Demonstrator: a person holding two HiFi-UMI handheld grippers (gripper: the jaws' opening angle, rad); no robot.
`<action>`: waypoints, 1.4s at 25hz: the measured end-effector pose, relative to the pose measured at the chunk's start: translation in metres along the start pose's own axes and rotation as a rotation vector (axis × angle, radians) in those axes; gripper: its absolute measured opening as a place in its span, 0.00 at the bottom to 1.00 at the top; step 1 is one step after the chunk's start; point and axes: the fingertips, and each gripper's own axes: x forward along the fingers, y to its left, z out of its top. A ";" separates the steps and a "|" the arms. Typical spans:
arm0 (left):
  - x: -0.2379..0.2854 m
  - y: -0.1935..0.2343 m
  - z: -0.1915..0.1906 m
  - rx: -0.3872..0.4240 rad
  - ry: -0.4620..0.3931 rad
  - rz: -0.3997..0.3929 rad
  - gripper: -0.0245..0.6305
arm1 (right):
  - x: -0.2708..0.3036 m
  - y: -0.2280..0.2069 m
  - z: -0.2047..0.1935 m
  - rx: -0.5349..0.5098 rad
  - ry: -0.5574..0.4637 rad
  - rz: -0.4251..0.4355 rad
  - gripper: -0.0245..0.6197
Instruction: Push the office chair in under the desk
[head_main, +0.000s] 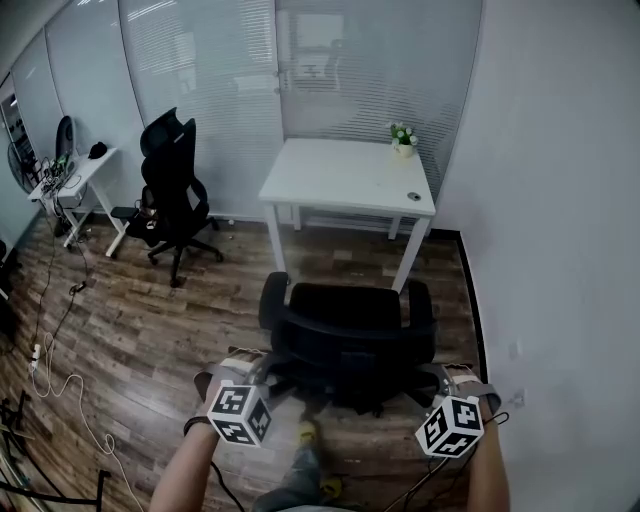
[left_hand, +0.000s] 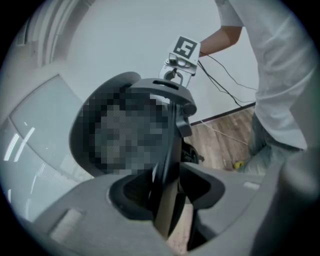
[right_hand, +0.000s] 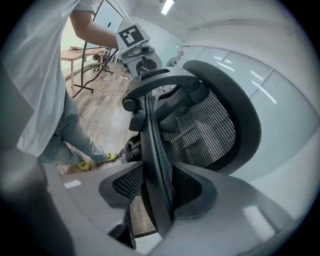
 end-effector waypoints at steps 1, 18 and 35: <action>0.004 0.007 -0.001 -0.002 -0.001 -0.004 0.29 | 0.004 -0.007 -0.001 0.001 0.003 -0.001 0.31; 0.066 0.144 -0.037 0.033 -0.039 -0.012 0.27 | 0.088 -0.141 0.001 0.038 0.070 -0.032 0.33; 0.113 0.255 -0.080 0.052 -0.052 -0.008 0.28 | 0.158 -0.243 0.017 0.061 0.079 -0.074 0.34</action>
